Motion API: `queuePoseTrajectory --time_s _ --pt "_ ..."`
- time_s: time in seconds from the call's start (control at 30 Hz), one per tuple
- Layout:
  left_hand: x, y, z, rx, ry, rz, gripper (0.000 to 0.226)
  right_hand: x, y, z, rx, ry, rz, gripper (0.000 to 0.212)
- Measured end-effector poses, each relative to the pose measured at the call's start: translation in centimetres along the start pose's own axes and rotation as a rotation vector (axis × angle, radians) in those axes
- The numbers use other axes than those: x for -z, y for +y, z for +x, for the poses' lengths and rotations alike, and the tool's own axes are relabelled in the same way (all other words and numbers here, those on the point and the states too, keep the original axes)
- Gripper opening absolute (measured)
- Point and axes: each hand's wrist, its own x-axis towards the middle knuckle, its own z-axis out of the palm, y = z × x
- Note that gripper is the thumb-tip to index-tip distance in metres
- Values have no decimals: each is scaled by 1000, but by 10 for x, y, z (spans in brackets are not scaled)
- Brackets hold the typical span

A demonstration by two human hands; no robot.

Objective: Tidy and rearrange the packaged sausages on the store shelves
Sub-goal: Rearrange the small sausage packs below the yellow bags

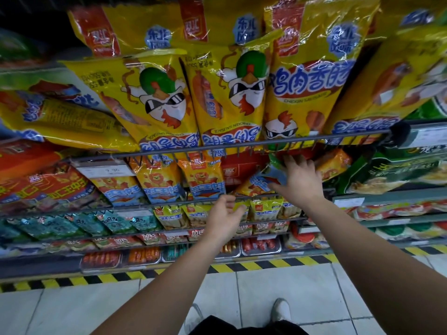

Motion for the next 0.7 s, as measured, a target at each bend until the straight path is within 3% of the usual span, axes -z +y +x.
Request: queuePoseTrajectory --time_s 0.27,0.57,0.7 --pt "-15 8 4 144 -23 -144 37 -4 7 3 82 -29 260 54" --pt "-36 11 15 282 -47 -338 44 -5 22 -23 145 285 615 33" --pt "-50 21 15 360 -107 -489 39 8 34 -45 92 323 816 24"
